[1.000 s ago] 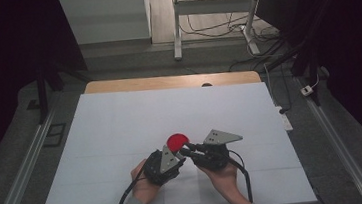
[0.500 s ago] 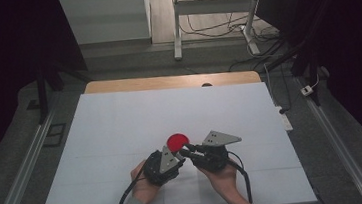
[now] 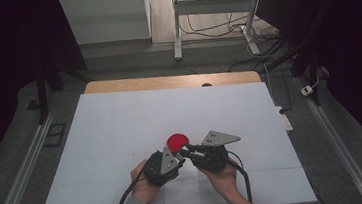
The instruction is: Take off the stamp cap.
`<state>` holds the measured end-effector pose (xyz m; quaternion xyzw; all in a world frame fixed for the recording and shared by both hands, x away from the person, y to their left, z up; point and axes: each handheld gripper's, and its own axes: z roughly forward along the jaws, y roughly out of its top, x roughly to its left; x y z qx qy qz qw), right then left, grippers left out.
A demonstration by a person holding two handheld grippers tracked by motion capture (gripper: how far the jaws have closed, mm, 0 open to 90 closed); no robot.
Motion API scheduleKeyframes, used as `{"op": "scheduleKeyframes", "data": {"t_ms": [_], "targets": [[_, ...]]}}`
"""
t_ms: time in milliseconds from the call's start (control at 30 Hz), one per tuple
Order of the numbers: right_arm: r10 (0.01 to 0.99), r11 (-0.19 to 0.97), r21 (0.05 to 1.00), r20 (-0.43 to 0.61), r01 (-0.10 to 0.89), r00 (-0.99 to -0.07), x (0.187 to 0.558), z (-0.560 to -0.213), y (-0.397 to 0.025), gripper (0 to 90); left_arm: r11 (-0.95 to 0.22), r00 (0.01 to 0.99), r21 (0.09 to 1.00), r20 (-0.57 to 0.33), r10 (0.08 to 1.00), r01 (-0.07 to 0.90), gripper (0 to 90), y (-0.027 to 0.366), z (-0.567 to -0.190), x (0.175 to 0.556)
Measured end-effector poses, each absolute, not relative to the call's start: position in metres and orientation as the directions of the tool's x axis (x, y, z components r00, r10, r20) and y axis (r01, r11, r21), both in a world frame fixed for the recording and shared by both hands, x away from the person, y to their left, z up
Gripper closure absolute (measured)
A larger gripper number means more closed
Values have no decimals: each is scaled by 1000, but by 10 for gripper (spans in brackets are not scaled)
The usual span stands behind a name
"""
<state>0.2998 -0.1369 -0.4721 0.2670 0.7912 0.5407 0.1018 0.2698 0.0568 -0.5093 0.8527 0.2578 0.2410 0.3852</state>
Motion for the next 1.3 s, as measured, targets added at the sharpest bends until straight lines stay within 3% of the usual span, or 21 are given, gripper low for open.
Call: {"op": "scheduleKeyframes", "data": {"t_ms": [267,600,1300], "targets": [[541,249,916,137,314,-829,299,-472,-138,753,-526,752,804,160,639,277,654,61,-510,272],[547,249,918,131,310,-827,299,-470,-140,754,-604,755,759,243,610,244,656,59,-514,271],[565,213,925,147,315,-812,304,-465,-153,753,-539,745,794,172,645,283,655,80,-510,272]]}}
